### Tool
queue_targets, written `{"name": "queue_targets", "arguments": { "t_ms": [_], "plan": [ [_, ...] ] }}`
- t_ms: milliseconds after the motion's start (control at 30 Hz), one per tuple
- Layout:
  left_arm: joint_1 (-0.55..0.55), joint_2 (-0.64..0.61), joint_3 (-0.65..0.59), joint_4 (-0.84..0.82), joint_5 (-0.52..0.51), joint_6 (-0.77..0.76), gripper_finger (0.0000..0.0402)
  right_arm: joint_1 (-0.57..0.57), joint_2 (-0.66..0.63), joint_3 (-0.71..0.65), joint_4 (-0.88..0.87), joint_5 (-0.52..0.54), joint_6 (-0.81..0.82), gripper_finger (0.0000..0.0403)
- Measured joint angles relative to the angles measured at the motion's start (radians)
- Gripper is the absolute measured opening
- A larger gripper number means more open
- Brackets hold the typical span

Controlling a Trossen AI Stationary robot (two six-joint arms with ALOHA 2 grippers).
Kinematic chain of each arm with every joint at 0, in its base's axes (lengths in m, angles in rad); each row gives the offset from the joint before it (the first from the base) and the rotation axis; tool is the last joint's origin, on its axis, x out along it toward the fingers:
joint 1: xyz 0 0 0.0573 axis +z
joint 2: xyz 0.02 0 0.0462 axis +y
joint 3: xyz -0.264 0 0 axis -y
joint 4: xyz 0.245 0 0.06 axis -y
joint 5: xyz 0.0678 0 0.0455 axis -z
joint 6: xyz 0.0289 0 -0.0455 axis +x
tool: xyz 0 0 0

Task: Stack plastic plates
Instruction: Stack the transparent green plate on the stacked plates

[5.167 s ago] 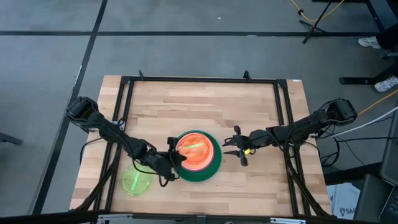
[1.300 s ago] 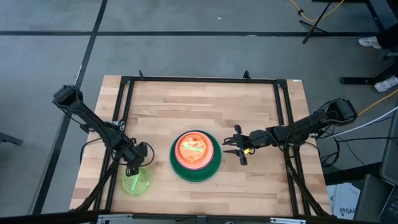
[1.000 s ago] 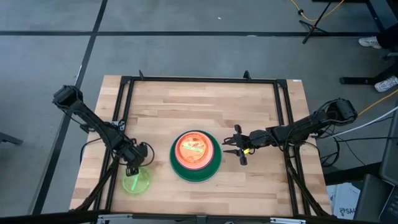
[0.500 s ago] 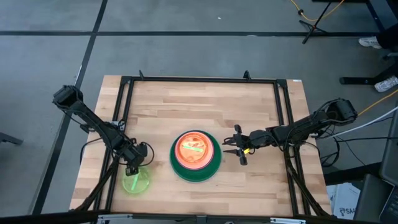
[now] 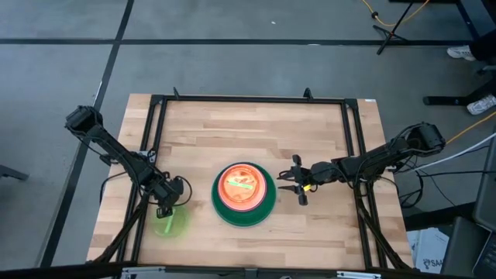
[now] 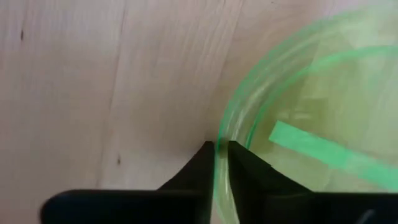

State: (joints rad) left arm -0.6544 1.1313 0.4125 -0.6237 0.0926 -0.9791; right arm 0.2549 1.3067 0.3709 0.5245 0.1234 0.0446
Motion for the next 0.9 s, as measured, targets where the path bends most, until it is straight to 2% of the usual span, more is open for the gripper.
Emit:
{"name": "queue_targets", "arguments": {
  "t_ms": [133,467,900],
  "plan": [
    [0.000,-0.003,-0.001,0.007,-0.001,0.002,0.0006,0.000,0.000,0.000,0.001,0.000,0.000,0.0151],
    [0.005,-0.006,0.036,0.017,-0.004,-0.011,0.0002,0.000,0.000,0.000,0.001,0.000,-0.001,0.0151],
    [0.109,-0.007,0.187,0.012,-0.031,0.044,0.0001,0.000,0.000,0.000,0.002,0.000,-0.001,0.0151]
  ]
}}
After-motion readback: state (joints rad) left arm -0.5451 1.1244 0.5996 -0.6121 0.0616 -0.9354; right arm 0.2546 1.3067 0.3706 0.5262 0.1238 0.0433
